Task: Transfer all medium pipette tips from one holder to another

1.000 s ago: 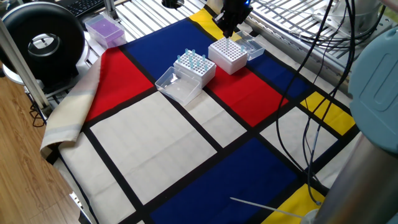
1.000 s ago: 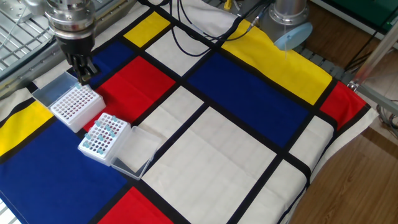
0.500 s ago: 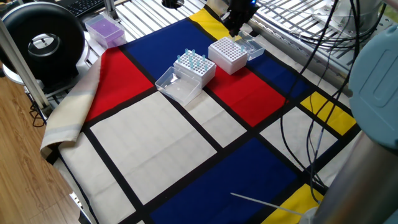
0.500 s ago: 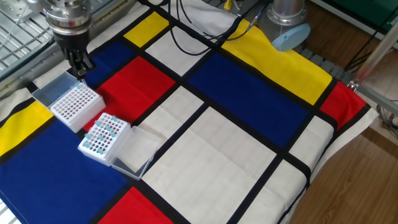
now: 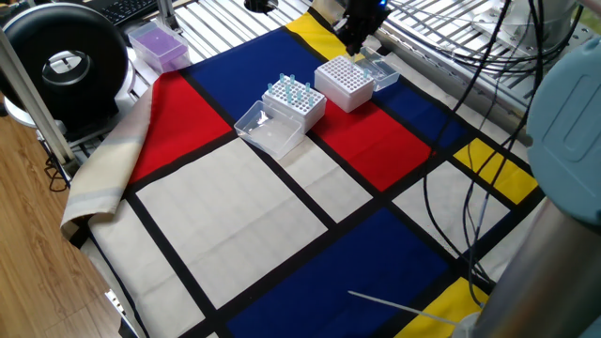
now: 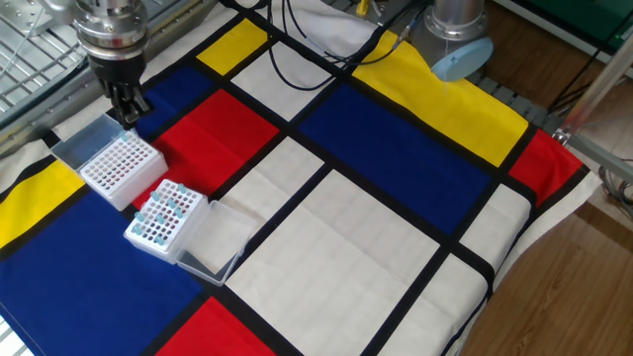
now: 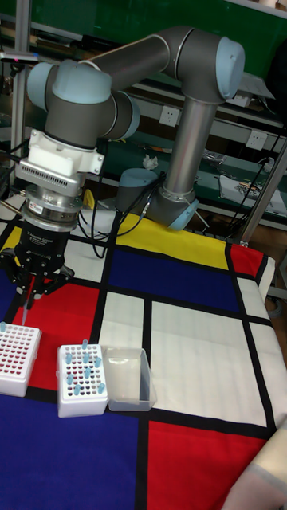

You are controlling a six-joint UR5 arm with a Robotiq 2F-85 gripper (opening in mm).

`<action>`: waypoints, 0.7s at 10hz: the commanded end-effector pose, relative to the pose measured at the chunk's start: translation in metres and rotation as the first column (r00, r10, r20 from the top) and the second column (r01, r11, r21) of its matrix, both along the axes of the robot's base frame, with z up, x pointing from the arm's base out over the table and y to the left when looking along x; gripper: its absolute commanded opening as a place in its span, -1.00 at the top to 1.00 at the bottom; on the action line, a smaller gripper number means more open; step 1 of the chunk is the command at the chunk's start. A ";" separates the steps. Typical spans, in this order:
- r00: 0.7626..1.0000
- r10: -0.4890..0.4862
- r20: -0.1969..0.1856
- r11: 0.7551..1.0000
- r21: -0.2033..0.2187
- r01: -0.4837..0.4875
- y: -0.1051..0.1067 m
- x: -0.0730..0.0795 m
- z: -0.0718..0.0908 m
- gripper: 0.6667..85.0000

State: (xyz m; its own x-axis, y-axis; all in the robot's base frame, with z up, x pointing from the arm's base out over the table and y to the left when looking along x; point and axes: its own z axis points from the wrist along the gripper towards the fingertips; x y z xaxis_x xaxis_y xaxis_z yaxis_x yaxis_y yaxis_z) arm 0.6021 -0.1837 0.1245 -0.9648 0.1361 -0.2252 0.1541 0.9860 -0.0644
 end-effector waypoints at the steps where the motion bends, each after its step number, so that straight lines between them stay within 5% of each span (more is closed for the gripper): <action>1: 1.000 -0.018 0.013 1.000 0.011 0.018 0.006 0.001 -0.002 0.98; 7: 1.000 0.011 0.020 1.000 0.020 -0.011 0.000 0.000 -0.004 0.98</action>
